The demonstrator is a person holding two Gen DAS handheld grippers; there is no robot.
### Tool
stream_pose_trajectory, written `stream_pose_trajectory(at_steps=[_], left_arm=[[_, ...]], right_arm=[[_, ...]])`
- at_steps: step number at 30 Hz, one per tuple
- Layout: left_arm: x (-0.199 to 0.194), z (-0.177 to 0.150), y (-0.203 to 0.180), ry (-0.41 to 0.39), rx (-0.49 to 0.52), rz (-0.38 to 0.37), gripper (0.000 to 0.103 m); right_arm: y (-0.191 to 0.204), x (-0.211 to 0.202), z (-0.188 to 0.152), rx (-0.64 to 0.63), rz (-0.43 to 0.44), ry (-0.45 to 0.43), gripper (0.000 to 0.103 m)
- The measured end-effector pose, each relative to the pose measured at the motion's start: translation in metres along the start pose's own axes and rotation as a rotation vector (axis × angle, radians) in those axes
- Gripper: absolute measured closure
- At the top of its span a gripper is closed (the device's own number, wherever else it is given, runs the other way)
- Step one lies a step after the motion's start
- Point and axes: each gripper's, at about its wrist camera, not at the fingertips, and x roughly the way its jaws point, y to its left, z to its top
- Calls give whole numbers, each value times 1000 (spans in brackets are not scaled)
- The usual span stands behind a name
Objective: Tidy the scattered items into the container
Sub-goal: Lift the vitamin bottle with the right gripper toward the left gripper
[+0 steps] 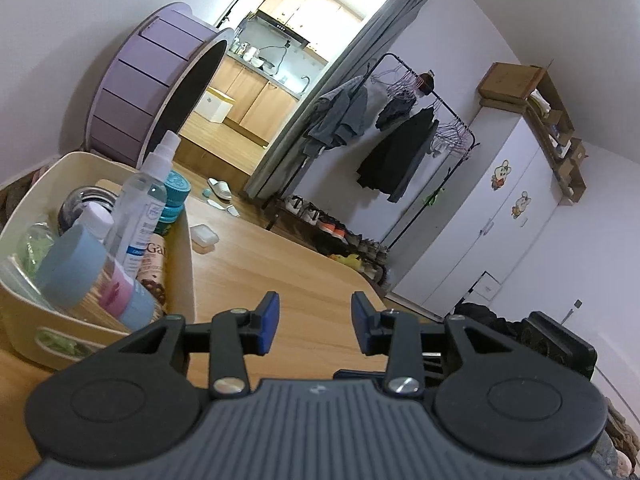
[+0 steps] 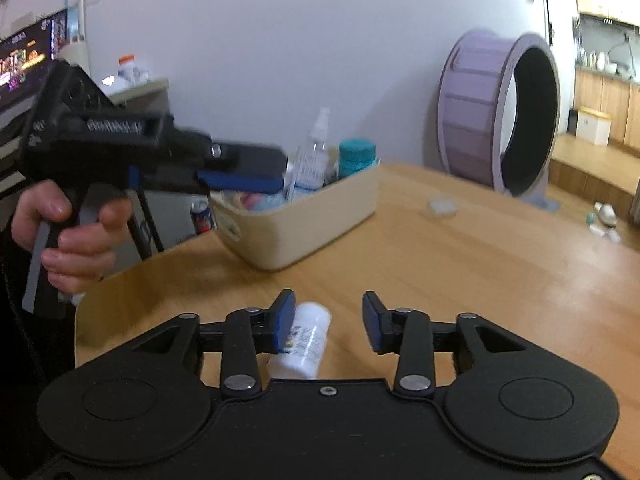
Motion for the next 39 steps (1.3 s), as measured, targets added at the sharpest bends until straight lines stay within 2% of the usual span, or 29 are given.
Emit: stream_pose_trajectory(at_steps=[4, 9, 17, 18, 19, 20, 21, 24, 27, 32, 39], left_arm=[[1, -2, -3, 8, 19, 9, 65], [0, -4, -3, 23, 29, 23, 64], [-3, -8, -2, 30, 44, 33, 58], [-3, -8, -2, 30, 43, 34, 58], [-3, -8, -2, 32, 41, 36, 58], [-3, -8, -1, 33, 38, 37, 58], [-2, -8, -1, 35, 37, 38, 58], [-2, -10, 0, 41, 31, 43, 58], [-1, -11, 0, 42, 22, 33, 57], [2, -13, -3, 46, 1, -9, 56], [2, -14, 2, 35, -88, -76, 52]], right_arm=[[7, 13, 2, -10, 2, 51, 50], [9, 27, 0, -35, -32, 103, 50], [15, 40, -9, -66, -33, 158, 50], [16, 42, -9, -67, -27, 165, 53], [16, 44, -10, -70, -21, 172, 65], [17, 45, -10, -75, -19, 175, 70], [17, 45, -10, -74, -19, 173, 70], [13, 36, -8, -60, -37, 127, 70], [6, 16, -1, -32, -65, 26, 70], [9, -8, 3, -74, -92, -119, 70], [24, -17, 1, -154, -67, -218, 70]])
